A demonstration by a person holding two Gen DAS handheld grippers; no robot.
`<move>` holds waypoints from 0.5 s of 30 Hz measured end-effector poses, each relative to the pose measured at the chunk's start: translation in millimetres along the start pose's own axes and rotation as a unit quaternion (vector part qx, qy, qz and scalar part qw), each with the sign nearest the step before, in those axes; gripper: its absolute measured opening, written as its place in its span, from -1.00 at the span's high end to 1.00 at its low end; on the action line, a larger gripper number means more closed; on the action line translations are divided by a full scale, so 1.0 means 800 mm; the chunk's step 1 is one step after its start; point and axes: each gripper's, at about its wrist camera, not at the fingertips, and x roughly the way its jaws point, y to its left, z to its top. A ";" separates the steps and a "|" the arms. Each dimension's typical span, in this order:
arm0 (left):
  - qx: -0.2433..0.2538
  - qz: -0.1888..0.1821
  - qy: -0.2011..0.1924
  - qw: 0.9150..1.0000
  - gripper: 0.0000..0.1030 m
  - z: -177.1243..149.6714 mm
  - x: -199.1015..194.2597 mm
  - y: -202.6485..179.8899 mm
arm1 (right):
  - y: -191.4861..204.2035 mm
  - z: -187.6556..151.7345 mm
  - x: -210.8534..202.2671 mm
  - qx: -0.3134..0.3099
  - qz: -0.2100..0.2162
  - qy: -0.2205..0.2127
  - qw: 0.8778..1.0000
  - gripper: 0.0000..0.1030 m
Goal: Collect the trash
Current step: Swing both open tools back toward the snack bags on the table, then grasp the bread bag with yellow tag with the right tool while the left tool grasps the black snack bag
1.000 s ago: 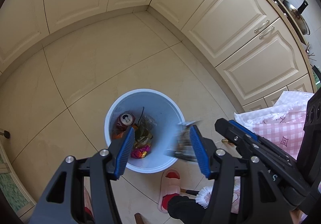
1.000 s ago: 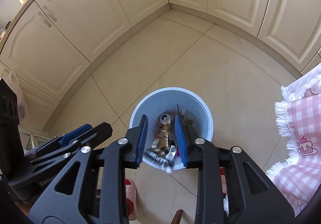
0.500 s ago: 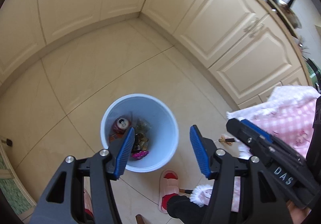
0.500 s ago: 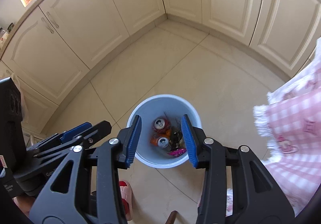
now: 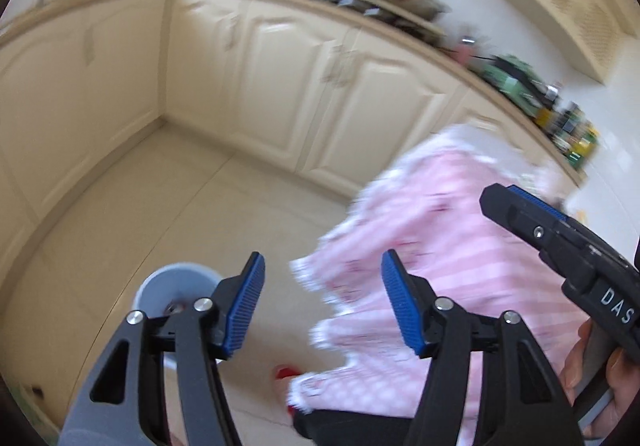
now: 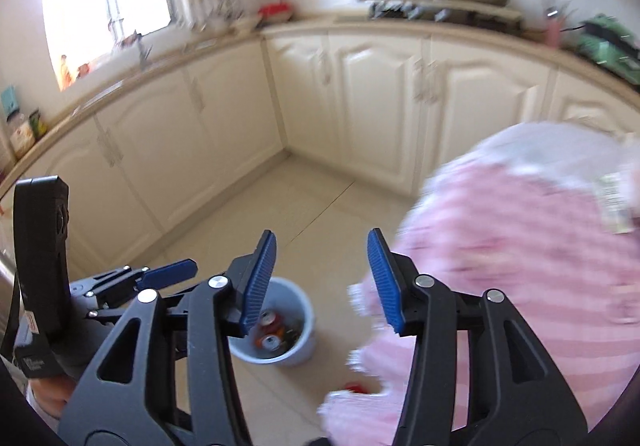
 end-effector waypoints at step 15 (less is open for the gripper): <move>0.153 -0.099 0.054 0.982 -0.20 0.026 0.045 -0.290 | -0.344 -0.037 -0.121 0.161 -0.215 0.023 0.963 -0.13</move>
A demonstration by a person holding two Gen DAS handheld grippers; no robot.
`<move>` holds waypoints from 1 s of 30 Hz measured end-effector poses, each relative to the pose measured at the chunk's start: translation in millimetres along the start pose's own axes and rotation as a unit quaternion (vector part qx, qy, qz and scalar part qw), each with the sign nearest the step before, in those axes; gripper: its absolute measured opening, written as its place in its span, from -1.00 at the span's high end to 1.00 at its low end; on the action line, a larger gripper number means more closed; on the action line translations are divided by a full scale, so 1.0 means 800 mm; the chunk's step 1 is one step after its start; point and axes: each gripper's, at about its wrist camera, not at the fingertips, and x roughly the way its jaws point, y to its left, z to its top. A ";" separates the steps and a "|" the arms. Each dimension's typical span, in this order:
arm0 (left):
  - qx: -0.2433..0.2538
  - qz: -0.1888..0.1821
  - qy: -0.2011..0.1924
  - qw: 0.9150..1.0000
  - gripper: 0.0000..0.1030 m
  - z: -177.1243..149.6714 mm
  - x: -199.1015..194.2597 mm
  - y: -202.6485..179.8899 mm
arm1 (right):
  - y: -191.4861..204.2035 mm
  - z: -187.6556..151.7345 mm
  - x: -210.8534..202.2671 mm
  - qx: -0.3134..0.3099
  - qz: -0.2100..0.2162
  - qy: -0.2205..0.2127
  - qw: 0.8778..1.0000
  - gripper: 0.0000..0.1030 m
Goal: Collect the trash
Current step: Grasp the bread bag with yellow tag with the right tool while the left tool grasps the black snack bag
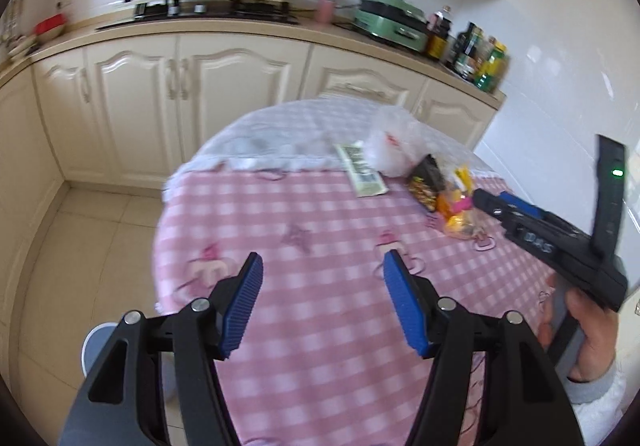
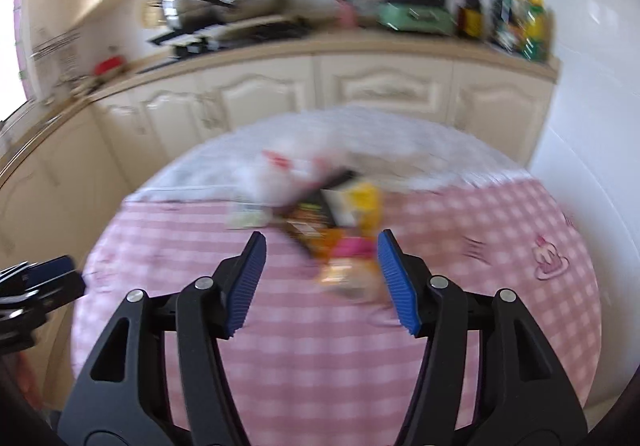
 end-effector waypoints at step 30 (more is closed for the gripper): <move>-0.030 -0.042 0.060 0.997 -0.17 0.074 0.198 -0.105 | -0.098 0.001 0.018 0.136 0.077 -0.030 0.987 0.35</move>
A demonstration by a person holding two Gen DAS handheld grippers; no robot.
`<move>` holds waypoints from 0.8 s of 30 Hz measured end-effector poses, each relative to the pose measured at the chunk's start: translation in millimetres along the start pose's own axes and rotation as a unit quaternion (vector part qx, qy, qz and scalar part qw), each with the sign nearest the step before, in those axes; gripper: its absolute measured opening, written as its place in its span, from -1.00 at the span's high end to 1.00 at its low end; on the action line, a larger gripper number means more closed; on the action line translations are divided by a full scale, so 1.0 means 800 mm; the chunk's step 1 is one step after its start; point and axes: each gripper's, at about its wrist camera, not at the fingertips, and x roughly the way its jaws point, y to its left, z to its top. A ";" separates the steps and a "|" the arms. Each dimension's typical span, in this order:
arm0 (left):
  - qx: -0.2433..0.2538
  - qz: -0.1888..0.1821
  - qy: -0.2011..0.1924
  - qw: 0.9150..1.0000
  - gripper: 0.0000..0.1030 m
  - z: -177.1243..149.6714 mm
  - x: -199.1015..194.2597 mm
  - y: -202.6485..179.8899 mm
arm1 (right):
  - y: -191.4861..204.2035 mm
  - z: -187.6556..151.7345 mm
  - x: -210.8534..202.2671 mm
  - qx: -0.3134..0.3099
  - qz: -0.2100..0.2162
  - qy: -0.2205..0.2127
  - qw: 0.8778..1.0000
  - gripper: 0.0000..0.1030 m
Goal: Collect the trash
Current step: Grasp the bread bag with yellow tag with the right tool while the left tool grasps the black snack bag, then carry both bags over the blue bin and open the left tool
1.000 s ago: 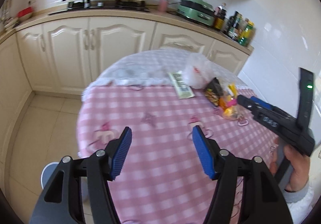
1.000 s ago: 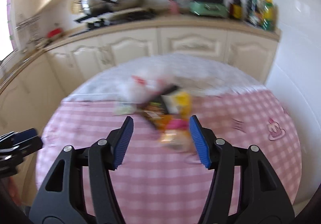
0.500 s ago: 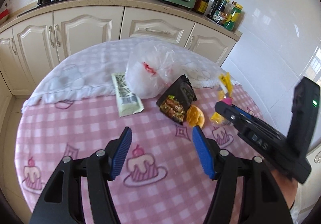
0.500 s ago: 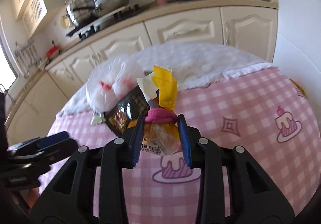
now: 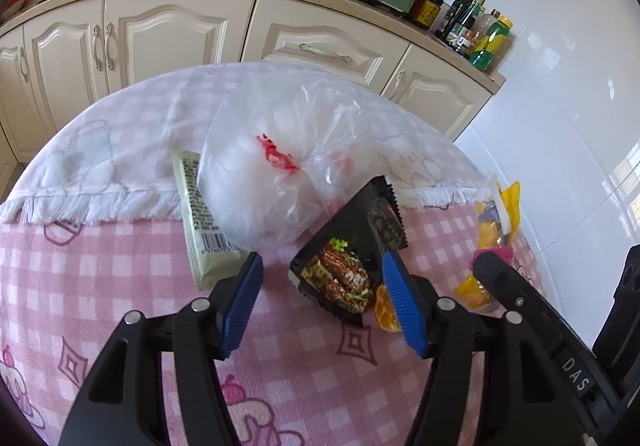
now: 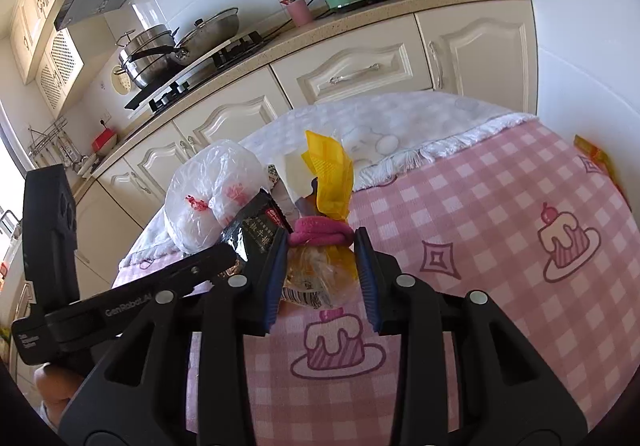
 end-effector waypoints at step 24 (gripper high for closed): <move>0.033 0.007 -0.105 0.994 1.00 -0.038 -0.148 0.029 | 0.083 -0.020 -0.045 -0.103 0.026 -0.025 0.994 0.36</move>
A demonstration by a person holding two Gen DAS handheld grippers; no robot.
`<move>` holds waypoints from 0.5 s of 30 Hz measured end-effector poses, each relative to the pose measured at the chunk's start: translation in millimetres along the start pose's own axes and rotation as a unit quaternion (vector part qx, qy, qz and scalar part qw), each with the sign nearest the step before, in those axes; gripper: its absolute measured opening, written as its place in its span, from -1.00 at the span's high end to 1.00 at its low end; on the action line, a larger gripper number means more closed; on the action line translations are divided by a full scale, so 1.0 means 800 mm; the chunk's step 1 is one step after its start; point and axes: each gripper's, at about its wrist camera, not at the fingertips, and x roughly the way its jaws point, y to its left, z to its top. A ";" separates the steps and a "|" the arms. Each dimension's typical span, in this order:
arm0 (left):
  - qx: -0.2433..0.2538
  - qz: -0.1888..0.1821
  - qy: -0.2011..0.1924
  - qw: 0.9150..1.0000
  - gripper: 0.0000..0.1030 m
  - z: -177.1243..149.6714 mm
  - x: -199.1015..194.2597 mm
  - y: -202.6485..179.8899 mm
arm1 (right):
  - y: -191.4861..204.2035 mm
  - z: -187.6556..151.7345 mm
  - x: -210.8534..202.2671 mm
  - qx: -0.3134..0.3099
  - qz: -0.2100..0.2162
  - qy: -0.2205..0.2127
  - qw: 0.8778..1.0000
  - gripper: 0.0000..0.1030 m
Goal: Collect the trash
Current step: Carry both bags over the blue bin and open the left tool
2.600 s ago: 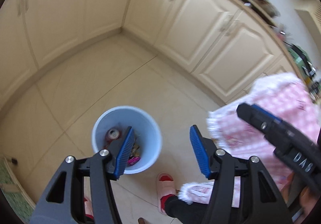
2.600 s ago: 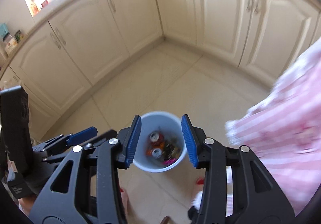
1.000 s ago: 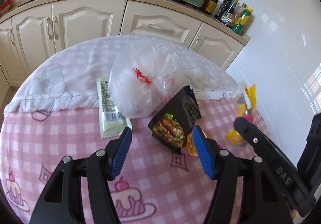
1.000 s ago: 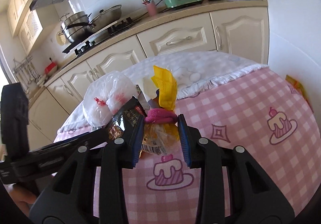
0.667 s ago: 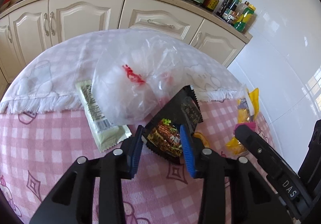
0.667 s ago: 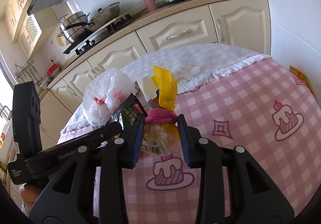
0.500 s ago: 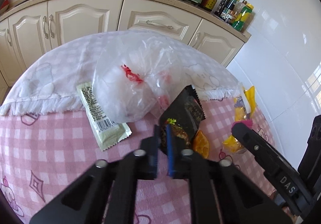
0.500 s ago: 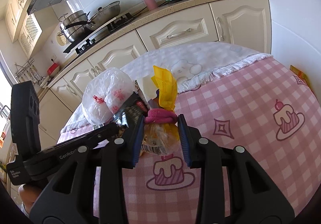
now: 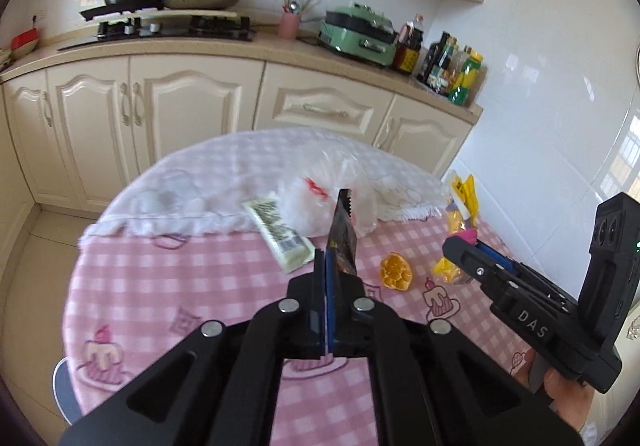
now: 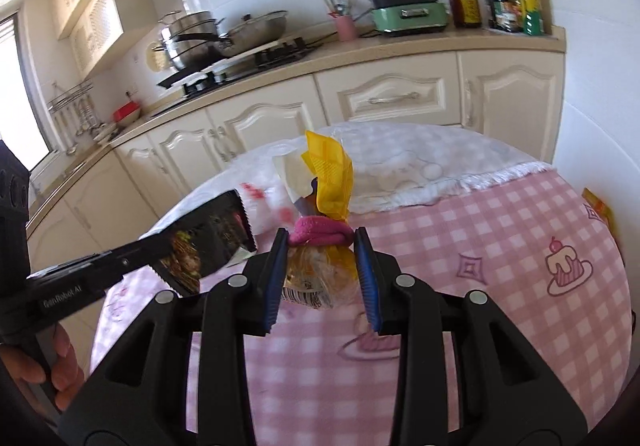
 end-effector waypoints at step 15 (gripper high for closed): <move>-0.092 0.074 -0.093 0.989 1.00 -0.065 -0.186 0.176 | 0.265 -0.044 0.023 -0.068 0.173 0.049 0.981 0.36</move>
